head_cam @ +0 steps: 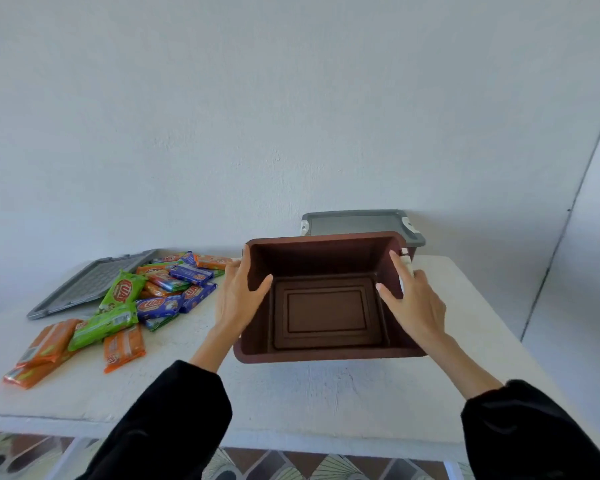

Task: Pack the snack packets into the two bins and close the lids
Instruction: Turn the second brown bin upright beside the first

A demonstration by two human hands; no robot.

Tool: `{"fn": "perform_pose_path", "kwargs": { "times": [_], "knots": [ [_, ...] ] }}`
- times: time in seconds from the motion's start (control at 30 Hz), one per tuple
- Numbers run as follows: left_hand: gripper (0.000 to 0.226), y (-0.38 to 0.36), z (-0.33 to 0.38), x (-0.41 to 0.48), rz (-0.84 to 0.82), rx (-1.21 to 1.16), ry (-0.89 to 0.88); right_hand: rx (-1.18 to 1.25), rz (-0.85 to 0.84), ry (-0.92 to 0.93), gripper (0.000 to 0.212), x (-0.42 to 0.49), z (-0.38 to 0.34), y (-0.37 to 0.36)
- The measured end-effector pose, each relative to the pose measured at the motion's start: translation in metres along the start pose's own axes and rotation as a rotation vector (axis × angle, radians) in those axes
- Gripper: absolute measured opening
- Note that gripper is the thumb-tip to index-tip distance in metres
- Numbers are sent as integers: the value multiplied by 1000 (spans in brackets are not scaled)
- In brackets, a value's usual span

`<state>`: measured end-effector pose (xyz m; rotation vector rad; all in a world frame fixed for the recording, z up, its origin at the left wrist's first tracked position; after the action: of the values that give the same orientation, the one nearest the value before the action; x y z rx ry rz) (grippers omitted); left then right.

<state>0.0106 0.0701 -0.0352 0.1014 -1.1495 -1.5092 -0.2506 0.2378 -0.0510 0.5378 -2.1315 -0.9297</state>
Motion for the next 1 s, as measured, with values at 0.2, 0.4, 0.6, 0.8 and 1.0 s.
{"fn": "perform_pose_path", "kwargs": {
  "times": [0.2, 0.4, 0.6, 0.8, 1.0],
  "knots": [
    [71, -46, 12, 19, -260, 120, -58, -179, -182, -66, 66, 4, 29, 6],
    [65, -73, 18, 20, -413, 292, -96, -321, -326, -30, 72, 14, 42, -6],
    [67, -80, 25, 20, -398, 542, -80, -422, -343, 68, 55, 24, 21, -14],
    [83, -94, 21, 17, -507, 614, -113, -115, -462, 37, 71, 36, 33, -17],
    [77, -94, 12, 16, -610, 369, -74, 221, -547, -2, 54, 37, 57, -13]
  ]
}}
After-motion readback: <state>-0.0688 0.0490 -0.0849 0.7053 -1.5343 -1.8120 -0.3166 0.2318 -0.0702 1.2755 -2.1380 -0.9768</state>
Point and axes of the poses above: each hand's wrist, its own x-axis towards the middle knuckle, its own y-axis out of the back of the hand, z = x × y, the point moved 9 cm from there along x, towards the middle knuckle, and after that the axes turned 3 degrees about -y, right-handed, at the moved point
